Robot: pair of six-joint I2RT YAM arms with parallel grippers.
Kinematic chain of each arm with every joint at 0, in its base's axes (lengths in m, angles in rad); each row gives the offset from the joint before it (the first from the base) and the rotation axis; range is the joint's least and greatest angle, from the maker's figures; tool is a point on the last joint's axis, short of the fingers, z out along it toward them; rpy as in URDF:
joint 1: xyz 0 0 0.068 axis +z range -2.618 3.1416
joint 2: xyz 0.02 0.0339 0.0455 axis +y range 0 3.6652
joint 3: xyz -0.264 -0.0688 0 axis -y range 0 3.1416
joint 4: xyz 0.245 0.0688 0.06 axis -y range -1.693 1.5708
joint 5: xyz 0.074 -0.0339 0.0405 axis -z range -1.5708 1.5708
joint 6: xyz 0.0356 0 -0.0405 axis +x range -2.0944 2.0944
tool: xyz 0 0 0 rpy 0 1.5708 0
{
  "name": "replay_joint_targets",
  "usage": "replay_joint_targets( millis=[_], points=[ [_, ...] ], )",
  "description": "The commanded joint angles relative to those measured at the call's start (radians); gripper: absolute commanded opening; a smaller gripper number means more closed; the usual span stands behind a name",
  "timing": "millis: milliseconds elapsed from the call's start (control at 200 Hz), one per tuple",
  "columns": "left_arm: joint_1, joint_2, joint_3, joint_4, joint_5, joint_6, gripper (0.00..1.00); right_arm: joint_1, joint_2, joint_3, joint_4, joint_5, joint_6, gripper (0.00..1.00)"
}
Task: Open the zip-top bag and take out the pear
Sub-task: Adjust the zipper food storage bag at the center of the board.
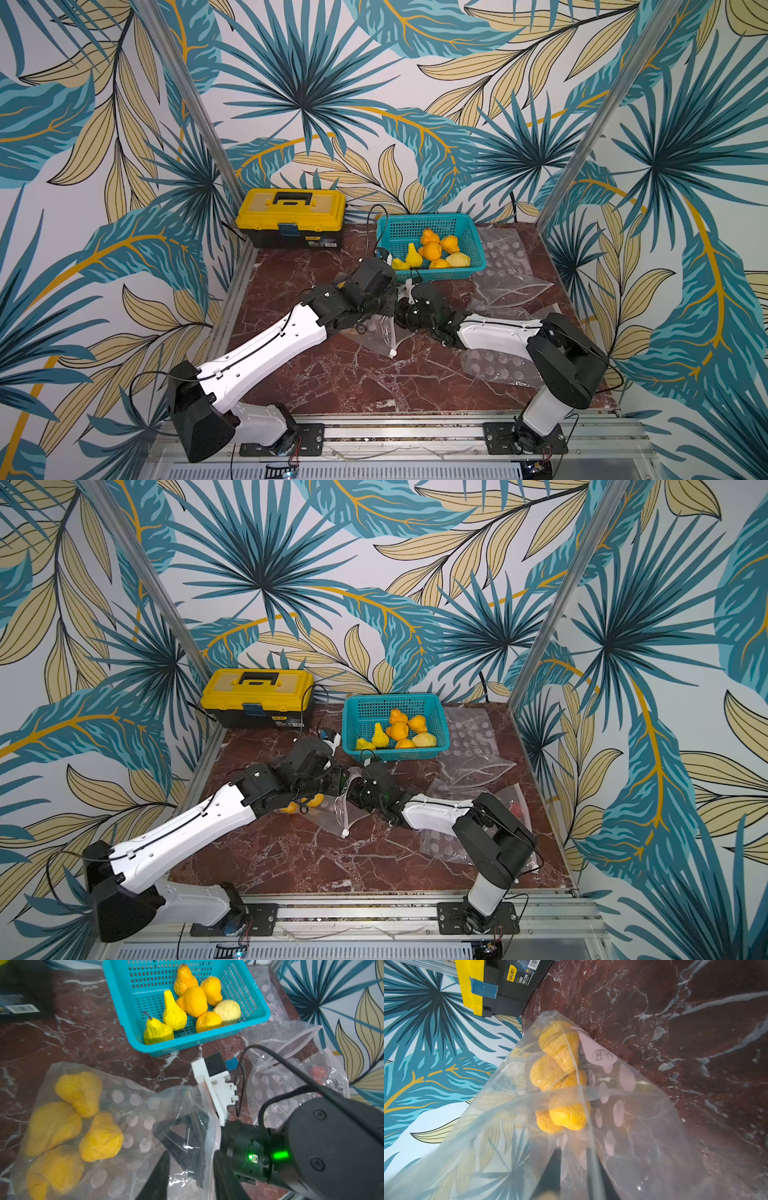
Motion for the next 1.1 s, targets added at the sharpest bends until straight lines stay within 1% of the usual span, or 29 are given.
replay_joint_targets(
  millis=[0, 90, 175, 260, 325, 340, 371, 496, 571, 651, 766, 876, 961, 1097],
  points=[
    [0.064, -0.071, -0.062, 0.001, -0.074, 0.021, 0.43, -0.009, 0.015, -0.005, 0.003, -0.025, -0.023, 0.26],
    [0.161, -0.108, -0.132, -0.011, -0.020, 0.010, 0.43, -0.016, 0.014, -0.005, -0.003, -0.038, -0.033, 0.27],
    [0.245, -0.112, -0.189, -0.023, 0.034, 0.017, 0.39, -0.022, 0.017, 0.004, -0.013, -0.059, -0.048, 0.29],
    [0.319, -0.086, -0.233, -0.020, 0.097, 0.025, 0.31, -0.026, 0.018, 0.016, -0.029, -0.078, -0.064, 0.30],
    [0.354, -0.045, -0.236, -0.020, 0.126, 0.046, 0.28, -0.025, 0.018, 0.023, -0.044, -0.086, -0.080, 0.30],
    [0.362, -0.034, -0.233, -0.020, 0.156, 0.051, 0.28, -0.026, 0.018, 0.025, -0.048, -0.088, -0.082, 0.30],
    [0.375, -0.015, -0.228, -0.019, 0.176, 0.058, 0.27, -0.025, 0.018, 0.027, -0.055, -0.091, -0.086, 0.31],
    [0.416, 0.095, -0.198, -0.019, 0.191, 0.083, 0.27, -0.027, 0.021, 0.042, -0.077, -0.104, -0.103, 0.31],
    [0.436, 0.145, -0.190, -0.017, 0.172, 0.095, 0.27, -0.028, 0.026, 0.052, -0.095, -0.112, -0.114, 0.31],
    [0.458, 0.180, -0.194, -0.017, 0.146, 0.104, 0.27, -0.029, 0.029, 0.055, -0.106, -0.112, -0.119, 0.31],
    [0.492, 0.217, -0.209, -0.006, 0.148, 0.106, 0.27, -0.029, 0.041, 0.068, -0.116, -0.123, -0.128, 0.32],
    [0.512, 0.235, -0.222, 0.019, 0.173, 0.107, 0.28, -0.029, 0.050, 0.080, -0.123, -0.138, -0.131, 0.32],
    [0.518, 0.222, -0.212, 0.025, 0.196, 0.106, 0.29, -0.029, 0.051, 0.081, -0.127, -0.139, -0.135, 0.32],
    [0.520, 0.158, -0.188, 0.030, 0.161, 0.100, 0.33, -0.031, 0.051, 0.081, -0.137, -0.135, -0.138, 0.32]
  ],
)
